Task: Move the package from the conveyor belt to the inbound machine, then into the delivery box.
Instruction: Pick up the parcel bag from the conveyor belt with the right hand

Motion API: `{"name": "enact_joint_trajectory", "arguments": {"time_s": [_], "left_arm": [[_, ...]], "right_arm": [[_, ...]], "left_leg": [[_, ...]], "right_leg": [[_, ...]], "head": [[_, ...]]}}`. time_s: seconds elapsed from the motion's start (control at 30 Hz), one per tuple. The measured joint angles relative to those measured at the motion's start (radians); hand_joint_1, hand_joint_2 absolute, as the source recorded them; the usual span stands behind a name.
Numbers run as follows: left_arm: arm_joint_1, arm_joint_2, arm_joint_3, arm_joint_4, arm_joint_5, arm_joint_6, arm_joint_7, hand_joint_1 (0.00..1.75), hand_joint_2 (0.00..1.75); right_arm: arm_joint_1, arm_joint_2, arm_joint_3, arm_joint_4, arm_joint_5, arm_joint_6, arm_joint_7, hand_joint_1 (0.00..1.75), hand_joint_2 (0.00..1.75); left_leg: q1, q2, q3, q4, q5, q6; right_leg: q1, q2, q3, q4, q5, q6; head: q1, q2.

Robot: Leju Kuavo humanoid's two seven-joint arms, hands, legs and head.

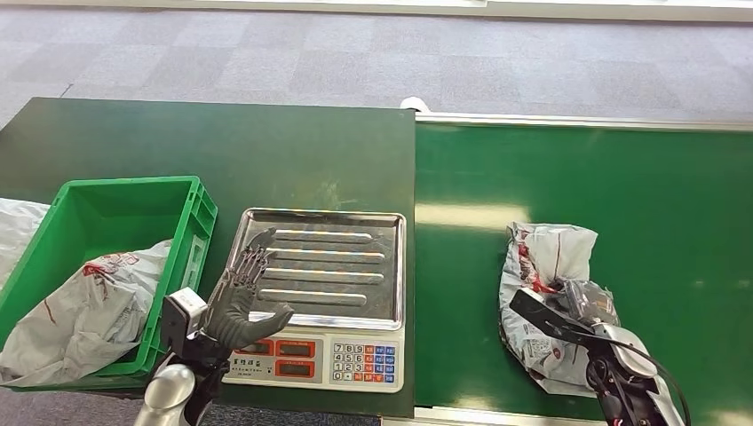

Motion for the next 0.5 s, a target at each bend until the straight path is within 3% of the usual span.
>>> {"name": "enact_joint_trajectory", "arguments": {"time_s": [0.5], "left_arm": [[0.008, 0.0, 0.007, -0.008, 0.0, 0.0, 0.0, 0.0, 1.75]], "right_arm": [[-0.001, 0.001, 0.023, 0.011, 0.0, 0.0, 0.0, 1.75, 1.75]], "left_leg": [[0.0, 0.0, -0.001, 0.0, 0.0, 0.0]], "right_leg": [[0.0, 0.0, 0.0, 0.0, 0.0, 0.0]], "head": [[0.0, 0.0]]}}
